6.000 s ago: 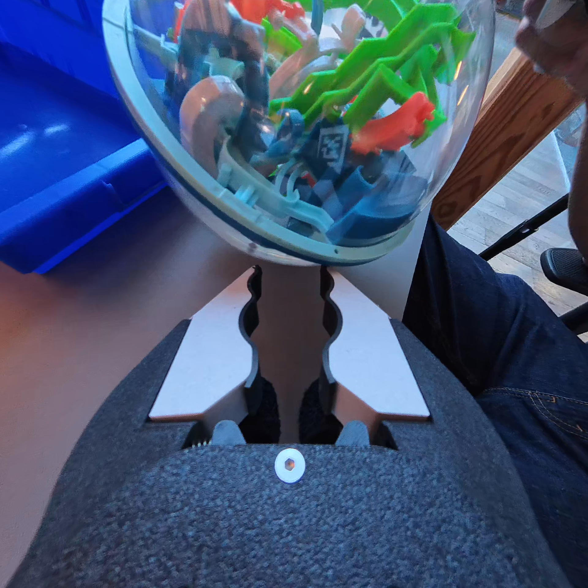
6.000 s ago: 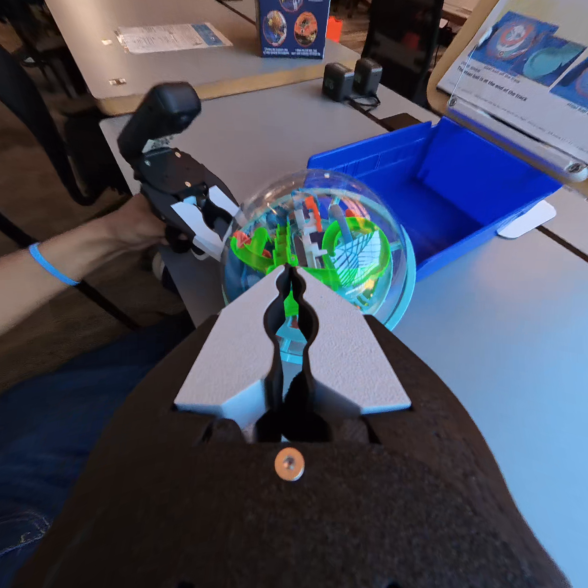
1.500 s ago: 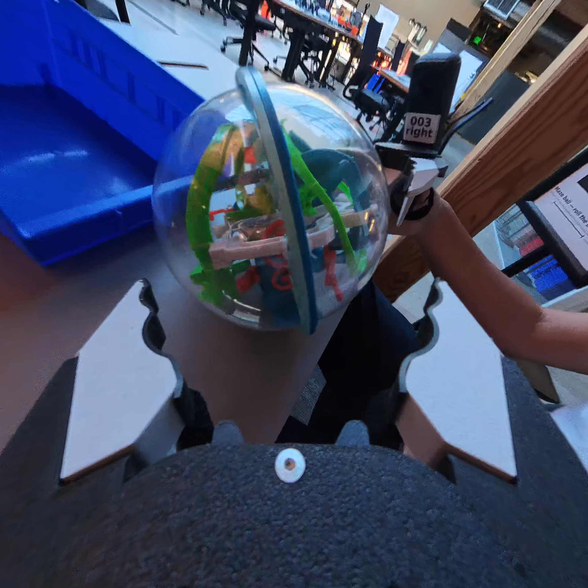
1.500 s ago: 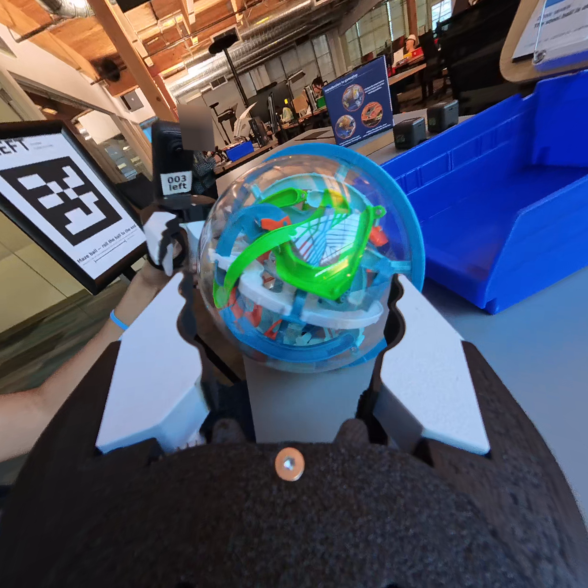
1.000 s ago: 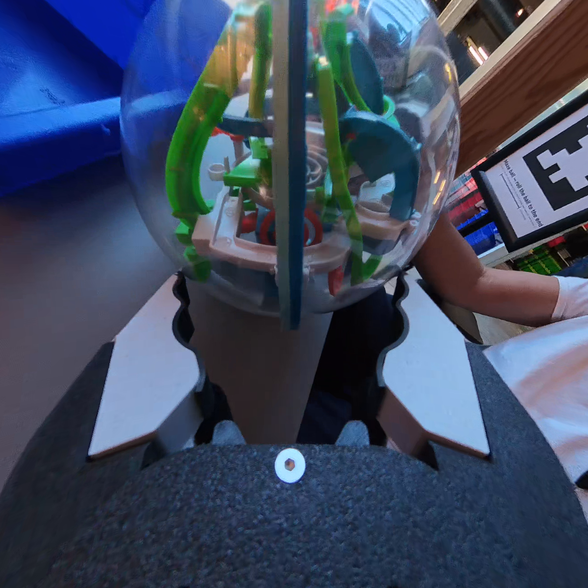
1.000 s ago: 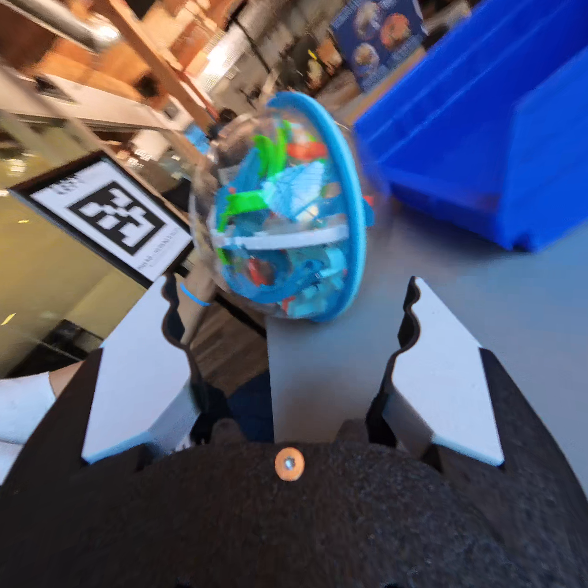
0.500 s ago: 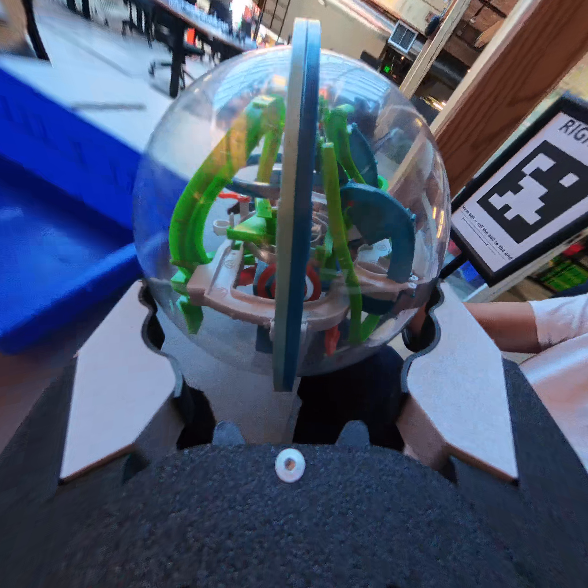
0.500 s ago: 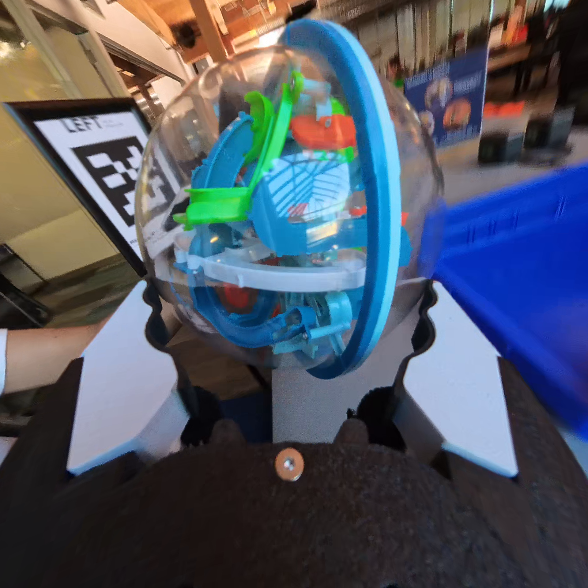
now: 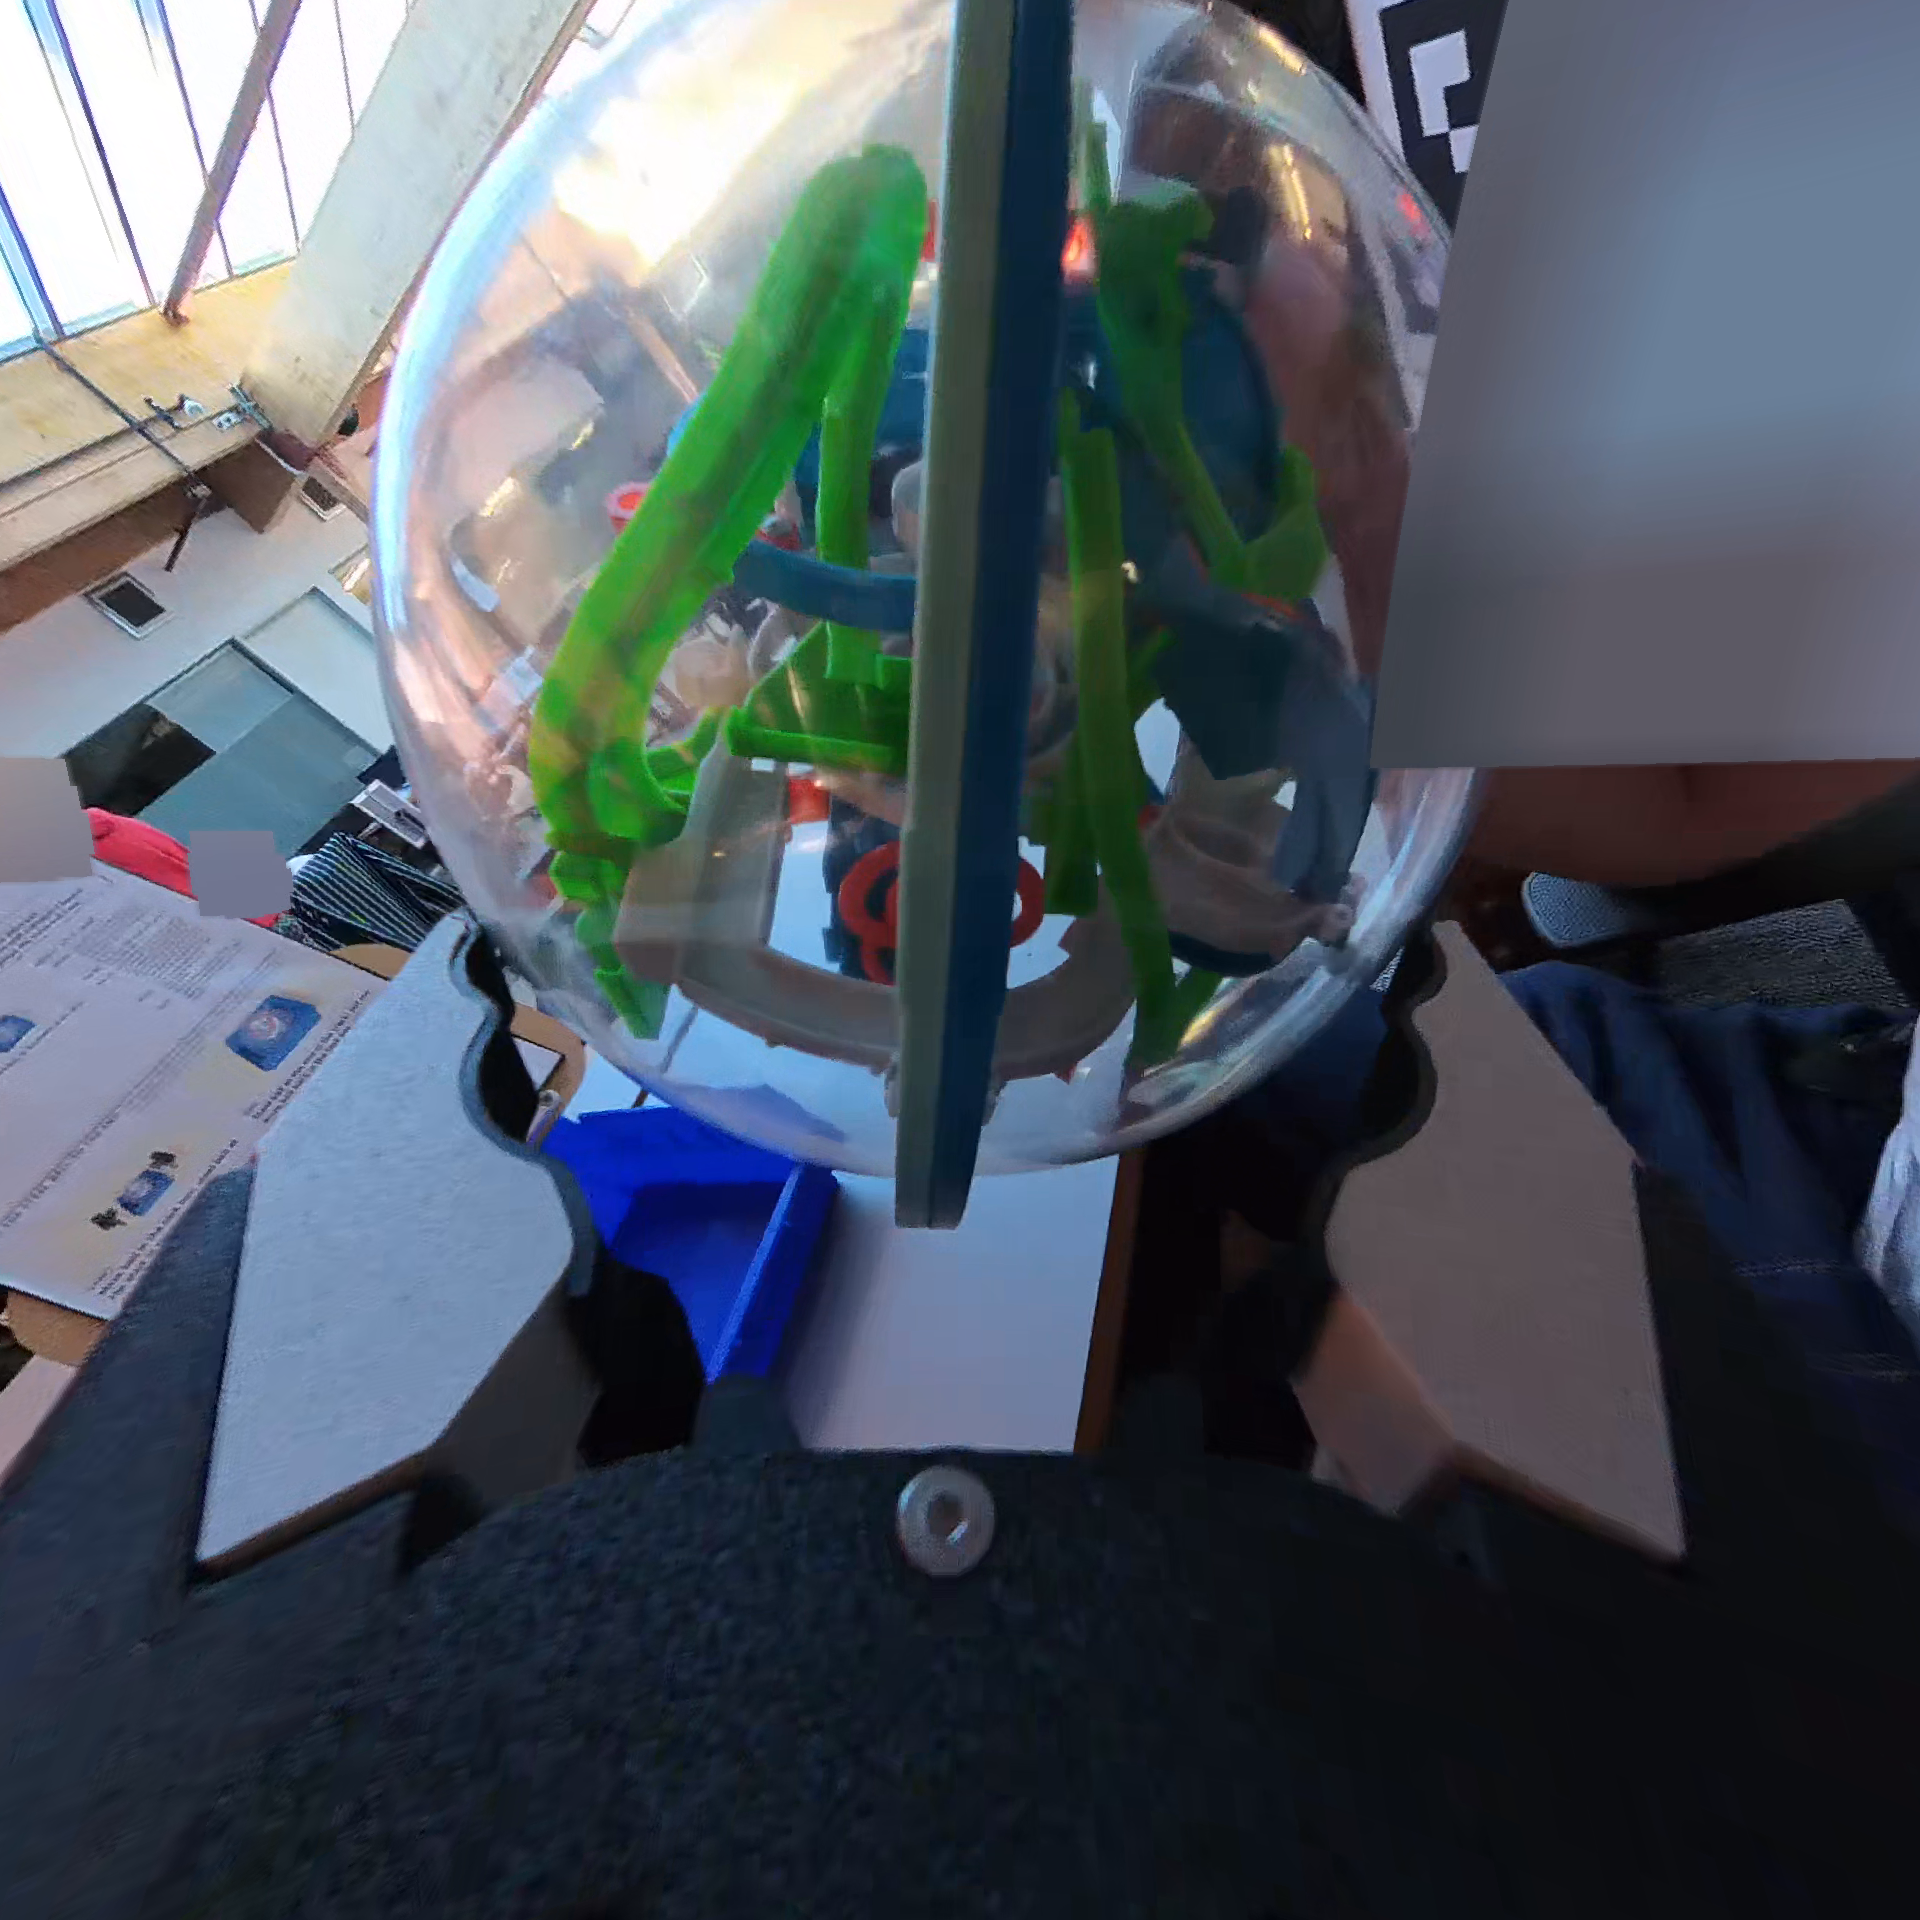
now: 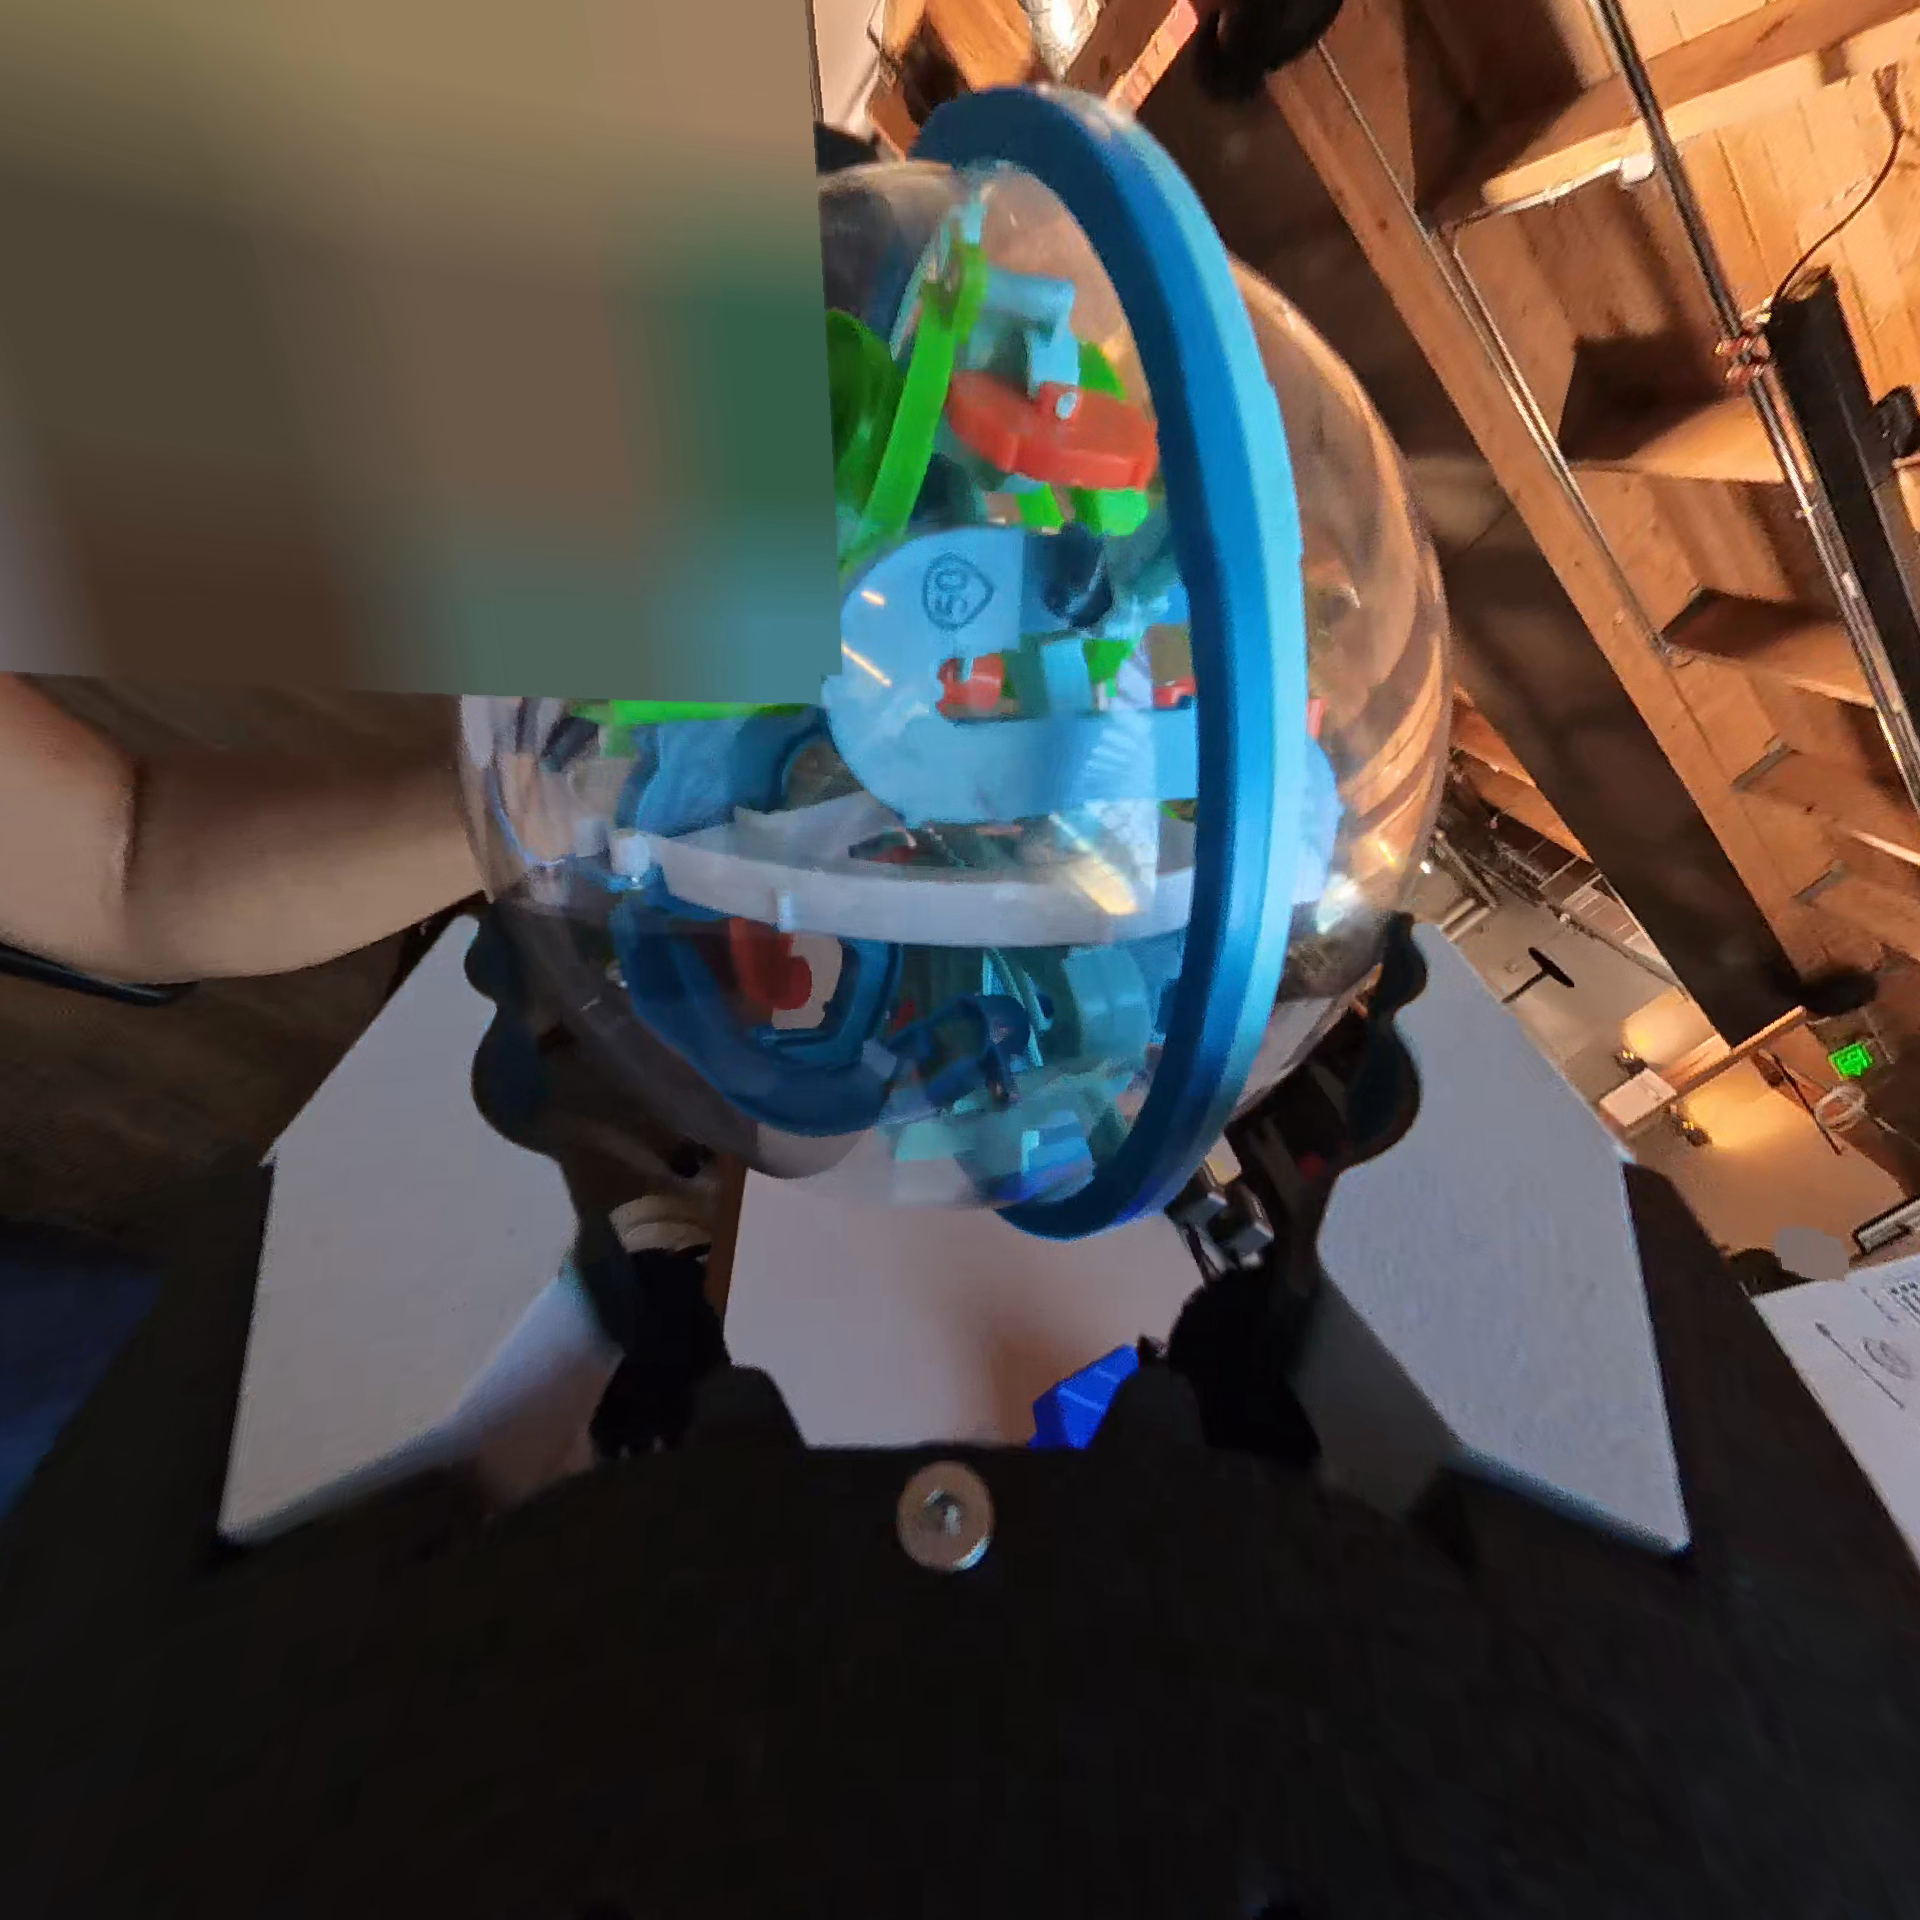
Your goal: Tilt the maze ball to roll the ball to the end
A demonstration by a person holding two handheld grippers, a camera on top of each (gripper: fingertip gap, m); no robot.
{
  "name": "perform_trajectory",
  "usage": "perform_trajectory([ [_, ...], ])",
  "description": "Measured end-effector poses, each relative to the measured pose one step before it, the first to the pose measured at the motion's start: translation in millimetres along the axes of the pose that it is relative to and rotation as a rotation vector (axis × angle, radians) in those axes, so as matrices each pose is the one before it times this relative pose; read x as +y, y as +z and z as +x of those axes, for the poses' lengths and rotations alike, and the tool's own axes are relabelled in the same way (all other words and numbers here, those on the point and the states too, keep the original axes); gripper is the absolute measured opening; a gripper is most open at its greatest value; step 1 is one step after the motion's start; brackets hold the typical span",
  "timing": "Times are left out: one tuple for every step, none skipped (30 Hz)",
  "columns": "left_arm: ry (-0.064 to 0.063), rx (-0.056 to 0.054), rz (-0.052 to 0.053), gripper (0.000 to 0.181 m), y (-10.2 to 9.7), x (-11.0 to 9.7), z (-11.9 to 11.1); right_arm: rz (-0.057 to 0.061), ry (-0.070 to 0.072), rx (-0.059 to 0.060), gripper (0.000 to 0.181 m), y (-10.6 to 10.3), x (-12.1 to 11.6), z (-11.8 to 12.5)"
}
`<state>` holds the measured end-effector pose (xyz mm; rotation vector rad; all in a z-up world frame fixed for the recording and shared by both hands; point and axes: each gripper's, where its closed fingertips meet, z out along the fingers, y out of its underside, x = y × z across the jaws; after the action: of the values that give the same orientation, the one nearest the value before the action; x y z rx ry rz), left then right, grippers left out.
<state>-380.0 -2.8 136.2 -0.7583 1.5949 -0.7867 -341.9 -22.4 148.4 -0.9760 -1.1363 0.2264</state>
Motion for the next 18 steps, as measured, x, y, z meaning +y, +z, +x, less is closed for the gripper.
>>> perform_trajectory([
  [-0.0001,0.0012,0.0043,0.159,-1.14,-3.29,1.77,-0.0071,0.0048,0.0024,0.155,-0.28,-2.07,-1.54],
  [-0.0043,0.0027,0.0017,0.159,-0.61,-1.93,1.18,0.0038,0.0072,0.0015,0.155,-0.38,-1.67,-0.92],
  [-0.0055,0.0025,0.0015,0.159,0.02,-1.45,0.61,0.0012,0.0071,0.0011,0.154,-0.43,-0.81,-0.42],
  [-0.0052,0.0017,0.0023,0.159,0.40,-1.09,0.42,0.0017,0.0063,0.0003,0.154,-0.59,-0.59,0.06],
  [-0.0050,0.0013,0.0013,0.159,0.62,-0.63,0.18,0.0062,0.0048,-0.0007,0.154,-0.83,-0.80,0.29],
  [-0.0038,0.0005,-0.0004,0.159,0.91,-0.19,-0.06,0.0060,0.0015,-0.0011,0.154,-0.77,-0.50,0.62],
  [-0.0038,0.0003,-0.0017,0.159,1.01,0.31,-0.27,0.0039,0.0011,-0.0011,0.154,-0.66,0.00,0.55],
  [-0.0067,0.0007,-0.0038,0.159,0.82,0.67,-0.31,0.0027,0.0045,-0.0016,0.154,-0.52,0.24,0.61],
  [-0.0131,0.0013,-0.0040,0.159,0.65,0.57,-0.67,0.0013,0.0122,-0.0025,0.155,-0.19,0.94,0.86],
  [-0.0282,0.0045,-0.0054,0.159,0.64,0.87,-1.20,-0.0040,0.0298,-0.0029,0.155,0.20,2.04,1.42],
  [-0.0490,0.0101,-0.0112,0.159,0.65,1.83,-1.93,-0.0130,0.0567,-0.0049,0.154,0.68,3.39,2.21],
  [-0.0570,0.0135,-0.0098,0.159,0.68,2.18,-2.60,-0.0159,0.0630,-0.0040,0.154,1.07,3.84,2.61],
  [-0.0527,0.0141,-0.0006,0.158,0.72,2.06,-3.41,-0.0089,0.0528,-0.0016,0.153,1.46,3.30,3.18],
  [-0.0561,0.0161,0.0008,0.159,0.93,2.32,-3.96,-0.0036,0.0569,-0.0005,0.153,1.57,3.09,3.92],
  [-0.0609,0.0175,-0.0031,0.159,1.01,2.71,-4.34,-0.0035,0.0615,-0.0005,0.154,1.46,2.72,4.29],
  [-0.0565,0.0154,0.0013,0.159,0.86,2.06,-4.38,0.0003,0.0551,-0.0002,0.154,1.49,2.19,4.38],
  [-0.0495,0.0126,0.0081,0.159,0.76,0.96,-4.32,0.0030,0.0536,0.0007,0.155,1.51,2.12,4.48],
  [-0.0311,0.0079,0.0098,0.159,0.46,0.51,-4.00,0.0022,0.0345,0.0020,0.155,1.33,1.91,3.84],
])
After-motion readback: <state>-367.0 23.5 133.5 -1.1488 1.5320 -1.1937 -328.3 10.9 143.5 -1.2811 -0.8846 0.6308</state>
